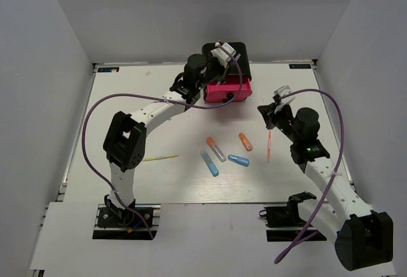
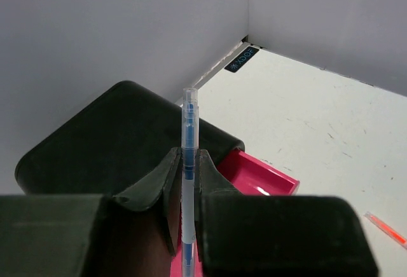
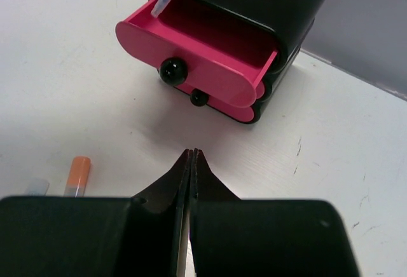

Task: Sort the stationery into containers
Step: Place the pen in the drawer.

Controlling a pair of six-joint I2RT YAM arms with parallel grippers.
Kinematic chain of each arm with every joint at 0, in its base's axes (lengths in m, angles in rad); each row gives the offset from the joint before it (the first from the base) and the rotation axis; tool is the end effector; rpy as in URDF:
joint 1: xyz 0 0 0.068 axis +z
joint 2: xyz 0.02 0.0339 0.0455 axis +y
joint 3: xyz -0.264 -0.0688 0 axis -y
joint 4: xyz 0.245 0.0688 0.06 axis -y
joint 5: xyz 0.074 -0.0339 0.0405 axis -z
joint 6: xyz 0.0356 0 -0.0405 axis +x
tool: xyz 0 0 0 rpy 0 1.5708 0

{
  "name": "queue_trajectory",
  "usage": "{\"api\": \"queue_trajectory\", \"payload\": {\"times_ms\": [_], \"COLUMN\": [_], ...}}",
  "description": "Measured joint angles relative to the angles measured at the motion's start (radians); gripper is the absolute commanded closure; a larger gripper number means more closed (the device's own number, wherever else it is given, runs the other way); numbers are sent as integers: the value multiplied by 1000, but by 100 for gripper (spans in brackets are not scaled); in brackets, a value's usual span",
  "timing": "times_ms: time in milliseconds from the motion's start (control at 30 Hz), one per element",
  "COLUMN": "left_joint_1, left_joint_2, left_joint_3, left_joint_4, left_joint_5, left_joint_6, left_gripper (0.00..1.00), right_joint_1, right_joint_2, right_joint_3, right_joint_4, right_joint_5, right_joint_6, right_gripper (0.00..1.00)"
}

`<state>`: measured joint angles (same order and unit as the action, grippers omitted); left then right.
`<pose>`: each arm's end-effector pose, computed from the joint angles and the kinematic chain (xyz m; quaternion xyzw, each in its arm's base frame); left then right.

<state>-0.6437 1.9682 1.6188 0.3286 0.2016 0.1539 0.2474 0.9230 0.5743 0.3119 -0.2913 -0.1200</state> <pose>0.3811 -0.2948 0.3272 0.3409 0.6277 -0.2385 0.6580 0.2103 0.0637 0.2927 -0.2292 0.6820 0.1480 0.6786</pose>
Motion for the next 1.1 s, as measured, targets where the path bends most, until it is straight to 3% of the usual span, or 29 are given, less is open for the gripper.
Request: {"api": "queue_trajectory", "payload": {"times_ms": [100,167,233,333,733,967,1100], "left_joint_1": [0,0,0,0,-1,-3,-8], "left_joint_2": [7,7,7,7,7,8,2], "left_joint_3": [8,8,7,-2,-37,-38,-38], "left_joint_4": [8,11,12,16,-1,-5,-12], "left_joint_5": [16,22,27,42,43,11,-38], "left_joint_6": [26,38,46,60,99,108,94], "left_gripper": [86,82,78,74,57,39,18], "right_joint_1": [-6,-11,-13,-15,-21,-21,-22], "right_joint_2": [-10,-12,-12,-10,35,35,59], "right_joint_3": [-14,-18,-18,-18,-14,-10,26], "right_joint_4": [-7,-16,-19,-24,-87,-125,-169], "right_joint_5": [1,2,5,18,39,55,102], "right_joint_6": [0,-1,0,5,16,23,31], "right_gripper": [100,94,80,71,64,59,59]}}
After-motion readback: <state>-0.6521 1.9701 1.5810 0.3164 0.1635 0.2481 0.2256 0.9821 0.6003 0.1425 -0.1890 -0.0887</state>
